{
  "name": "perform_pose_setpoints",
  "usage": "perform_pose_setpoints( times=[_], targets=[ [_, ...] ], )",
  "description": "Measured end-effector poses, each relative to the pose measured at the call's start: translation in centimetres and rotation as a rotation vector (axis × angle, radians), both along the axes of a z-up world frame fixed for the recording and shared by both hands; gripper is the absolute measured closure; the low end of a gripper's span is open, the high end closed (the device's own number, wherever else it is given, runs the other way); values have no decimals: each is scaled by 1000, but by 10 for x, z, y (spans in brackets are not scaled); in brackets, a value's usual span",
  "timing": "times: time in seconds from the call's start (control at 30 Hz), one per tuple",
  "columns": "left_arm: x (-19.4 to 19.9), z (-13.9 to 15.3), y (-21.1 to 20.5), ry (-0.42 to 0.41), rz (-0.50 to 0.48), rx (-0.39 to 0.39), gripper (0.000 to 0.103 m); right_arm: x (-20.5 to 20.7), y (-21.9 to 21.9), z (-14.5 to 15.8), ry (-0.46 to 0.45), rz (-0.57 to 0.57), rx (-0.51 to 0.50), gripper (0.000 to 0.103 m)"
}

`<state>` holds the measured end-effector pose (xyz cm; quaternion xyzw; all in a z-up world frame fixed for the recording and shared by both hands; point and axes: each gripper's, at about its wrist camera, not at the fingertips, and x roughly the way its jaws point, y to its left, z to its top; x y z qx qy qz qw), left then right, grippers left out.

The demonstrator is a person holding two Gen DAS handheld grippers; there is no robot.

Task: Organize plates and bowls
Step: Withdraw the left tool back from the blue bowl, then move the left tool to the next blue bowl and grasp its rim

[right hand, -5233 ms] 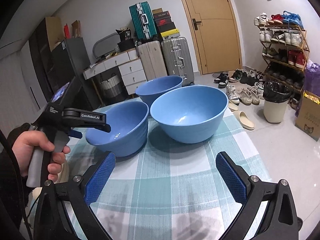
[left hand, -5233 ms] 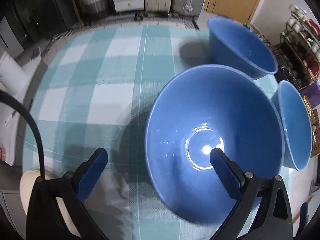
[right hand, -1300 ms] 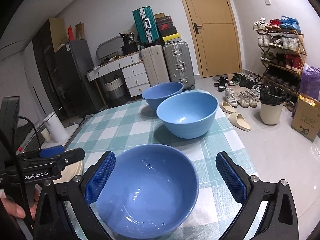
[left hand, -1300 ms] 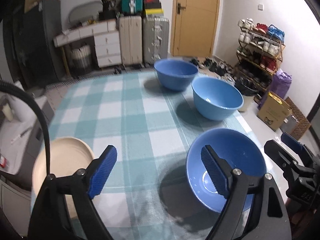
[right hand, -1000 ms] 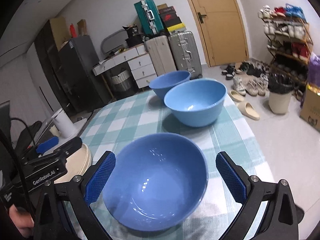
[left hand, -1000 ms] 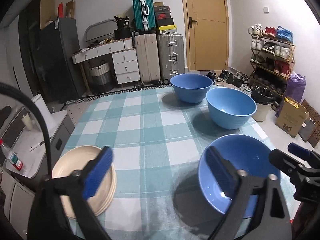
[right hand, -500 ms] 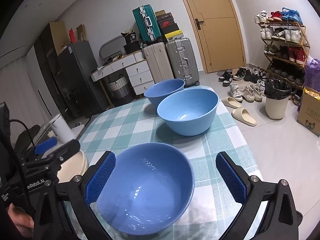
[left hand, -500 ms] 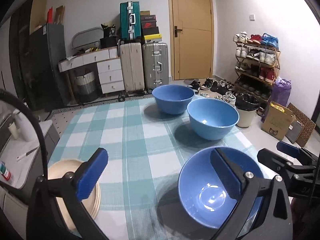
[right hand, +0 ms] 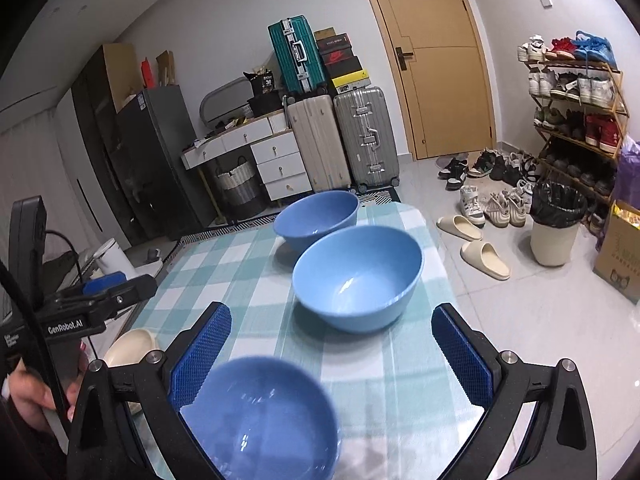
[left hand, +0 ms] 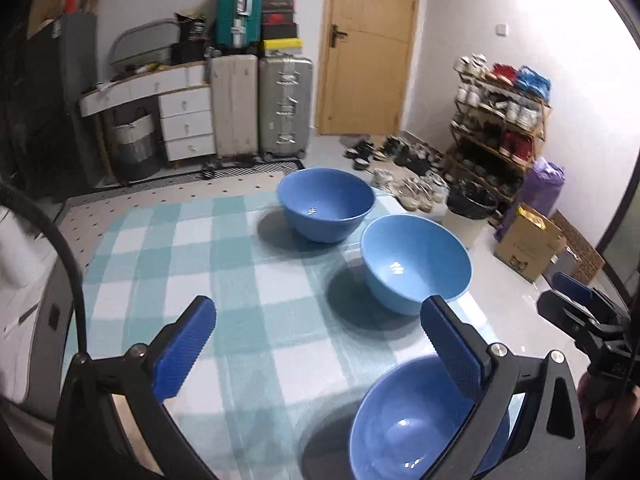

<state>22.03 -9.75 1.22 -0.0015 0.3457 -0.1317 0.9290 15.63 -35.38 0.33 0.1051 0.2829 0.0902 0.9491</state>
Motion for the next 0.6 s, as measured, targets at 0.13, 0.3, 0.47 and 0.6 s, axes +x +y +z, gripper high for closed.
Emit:
perform_pose_setpoints(
  times=[0.13, 0.3, 0.47, 0.6],
  targets=[
    [35, -3, -21, 40, -65, 69, 0, 36, -13, 4, 48, -2, 29, 1],
    [90, -32, -43, 188, -95, 76, 0, 82, -34, 1, 120, -23, 68, 1],
    [131, -65, -51, 345, -76, 25, 1, 129, -47, -18, 241, -24, 90, 1],
    [145, -80, -62, 389, -71, 20, 1, 154, -51, -32, 285, -27, 47, 1]
  ],
)
